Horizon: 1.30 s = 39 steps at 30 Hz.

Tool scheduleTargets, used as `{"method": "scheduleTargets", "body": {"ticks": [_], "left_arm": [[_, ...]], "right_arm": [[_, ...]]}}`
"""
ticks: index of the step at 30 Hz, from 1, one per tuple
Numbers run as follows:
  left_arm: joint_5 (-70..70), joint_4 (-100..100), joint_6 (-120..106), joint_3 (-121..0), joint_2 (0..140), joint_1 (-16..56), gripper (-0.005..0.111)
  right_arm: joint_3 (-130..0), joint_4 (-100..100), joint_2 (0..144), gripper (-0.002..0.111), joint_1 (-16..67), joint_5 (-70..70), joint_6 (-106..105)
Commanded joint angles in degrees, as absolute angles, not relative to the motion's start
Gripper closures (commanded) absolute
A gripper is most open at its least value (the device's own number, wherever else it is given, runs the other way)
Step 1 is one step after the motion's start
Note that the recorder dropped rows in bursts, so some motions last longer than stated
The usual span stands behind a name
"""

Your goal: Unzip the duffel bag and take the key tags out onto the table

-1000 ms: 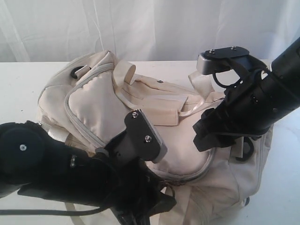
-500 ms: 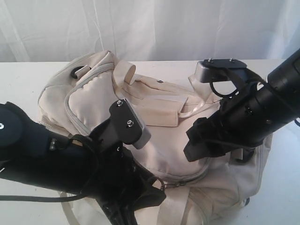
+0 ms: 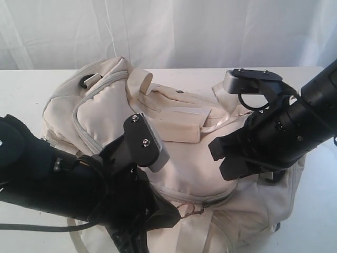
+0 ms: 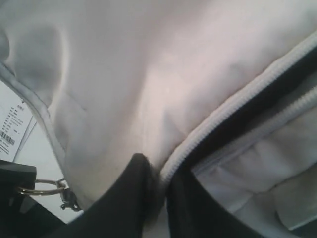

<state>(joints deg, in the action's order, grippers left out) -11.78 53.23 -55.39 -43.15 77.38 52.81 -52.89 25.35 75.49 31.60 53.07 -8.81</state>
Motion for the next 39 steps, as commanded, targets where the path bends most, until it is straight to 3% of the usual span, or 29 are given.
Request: {"method": "scheduleTargets", "body": {"ticks": [1,25,39], "left_arm": [[-13.02,53.71,-54.66,-43.29,76.75,52.66,0.107],[-6.54,48.26,-47.7,-39.75,74.55,51.99,0.107],[-18.77,45.06,-47.01,-39.75,66.73,35.36,0.107]], "right_arm": [[-52.58,23.67,75.61,0.108,31.29,53.23,-8.33],[-52.58,17.5,75.61,0.108,31.29,53.36,-3.23],[-52.58,17.5,75.61,0.108,31.29,53.59,-3.23]]}}
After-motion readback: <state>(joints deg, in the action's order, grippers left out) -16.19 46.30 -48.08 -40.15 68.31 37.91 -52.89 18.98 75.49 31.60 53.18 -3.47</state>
